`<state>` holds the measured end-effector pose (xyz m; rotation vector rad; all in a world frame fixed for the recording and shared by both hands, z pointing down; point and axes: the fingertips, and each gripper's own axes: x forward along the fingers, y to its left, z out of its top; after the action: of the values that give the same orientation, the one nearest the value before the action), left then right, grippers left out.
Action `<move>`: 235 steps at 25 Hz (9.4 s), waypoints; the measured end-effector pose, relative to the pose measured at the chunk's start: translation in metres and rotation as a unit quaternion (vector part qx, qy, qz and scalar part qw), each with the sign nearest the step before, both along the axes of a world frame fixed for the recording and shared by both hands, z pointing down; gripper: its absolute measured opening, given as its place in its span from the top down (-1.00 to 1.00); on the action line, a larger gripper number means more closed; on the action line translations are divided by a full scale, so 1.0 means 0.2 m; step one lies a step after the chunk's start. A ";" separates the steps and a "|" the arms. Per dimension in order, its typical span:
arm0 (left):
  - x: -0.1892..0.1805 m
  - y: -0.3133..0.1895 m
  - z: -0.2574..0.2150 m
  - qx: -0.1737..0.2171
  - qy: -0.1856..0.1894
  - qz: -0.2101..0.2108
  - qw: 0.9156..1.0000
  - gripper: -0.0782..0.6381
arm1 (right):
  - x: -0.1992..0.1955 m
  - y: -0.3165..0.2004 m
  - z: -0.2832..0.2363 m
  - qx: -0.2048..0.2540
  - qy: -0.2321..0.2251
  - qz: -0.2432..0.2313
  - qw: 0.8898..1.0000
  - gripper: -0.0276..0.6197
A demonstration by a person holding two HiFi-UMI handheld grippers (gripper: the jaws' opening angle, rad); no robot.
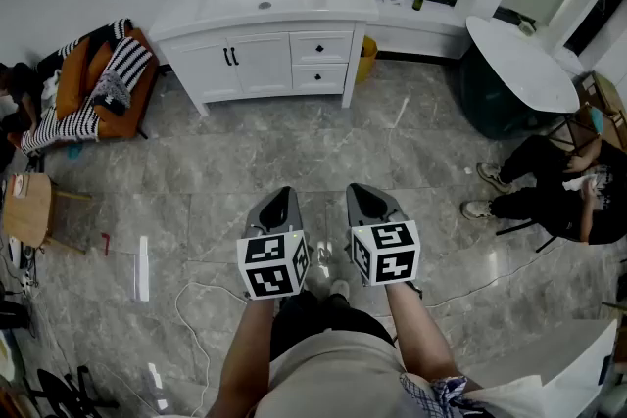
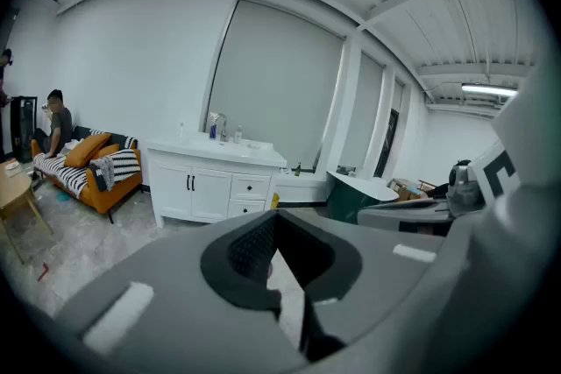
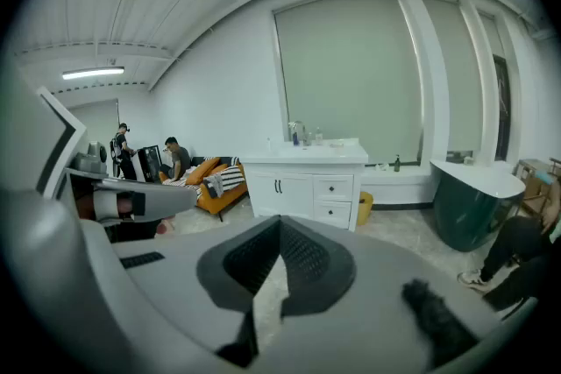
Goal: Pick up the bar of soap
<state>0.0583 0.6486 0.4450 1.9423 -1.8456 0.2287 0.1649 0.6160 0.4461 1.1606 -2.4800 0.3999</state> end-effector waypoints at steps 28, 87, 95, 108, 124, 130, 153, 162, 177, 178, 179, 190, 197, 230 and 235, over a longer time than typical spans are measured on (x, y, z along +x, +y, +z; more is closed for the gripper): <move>0.22 -0.04 0.03 -0.015 -0.011 0.016 1.000 0.76 | 0.13 0.00 -0.01 -0.011 -0.047 -0.049 0.998 0.58; -0.10 -1.07 0.01 -0.008 -0.020 0.057 0.998 0.76 | -0.20 -1.02 -0.16 0.050 -0.056 -0.044 0.996 0.16; -0.25 -1.24 0.02 -0.011 -0.018 0.074 0.997 0.76 | -0.36 -1.17 -0.16 0.048 -0.071 -0.027 0.996 0.17; -0.38 -1.40 -0.02 -0.008 -0.045 0.064 0.997 0.76 | -0.51 -1.31 -0.14 0.070 -0.039 -0.036 0.996 0.17; -0.34 -2.01 0.01 0.000 -0.035 0.028 0.999 0.76 | -0.41 -1.97 -0.08 0.059 -0.009 -0.024 0.998 0.17; -0.32 -2.24 0.00 0.000 -0.041 0.030 0.999 0.76 | -0.39 -2.23 -0.06 0.050 -0.008 -0.017 0.999 0.17; -0.43 -2.85 -0.05 -0.006 -0.042 0.014 0.999 0.76 | -0.50 -2.88 -0.12 0.048 -0.006 -0.046 0.998 0.17; -0.36 -3.09 -0.06 -0.002 -0.040 0.005 0.999 0.76 | -0.44 -3.15 -0.16 0.073 0.017 -0.051 0.996 0.17; -0.39 -3.27 0.00 -0.017 -0.033 -0.015 0.999 0.76 | -0.43 -3.37 -0.14 0.064 0.008 -0.065 0.996 0.17; -0.39 -3.29 0.00 -0.017 -0.030 -0.014 0.999 0.76 | -0.43 -3.39 -0.14 0.068 0.011 -0.067 0.995 0.17; -0.39 -3.31 0.01 -0.016 -0.028 -0.012 0.999 0.76 | -0.43 -3.40 -0.14 0.074 0.016 -0.070 0.995 0.17; -0.50 -3.64 -0.05 0.004 -0.045 0.009 0.999 0.76 | -0.50 -3.71 -0.12 0.091 0.041 -0.048 0.994 0.17; -0.65 -3.86 -0.03 -0.012 -0.030 0.017 0.999 0.76 | -0.67 -3.93 -0.12 0.082 0.048 -0.041 0.995 0.17; -0.99 -4.55 0.03 -0.026 -0.024 0.094 0.995 0.76 | -1.04 -4.59 -0.16 0.102 0.051 0.030 0.993 0.17; -1.01 -4.66 0.05 -0.032 -0.020 0.095 0.995 0.76 | -1.08 -4.73 -0.13 0.097 0.055 0.016 0.994 0.16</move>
<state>-0.1442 -0.2836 0.4545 2.0830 -1.6577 0.3844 -0.0502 -0.3299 0.4200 1.2618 -2.4496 0.1001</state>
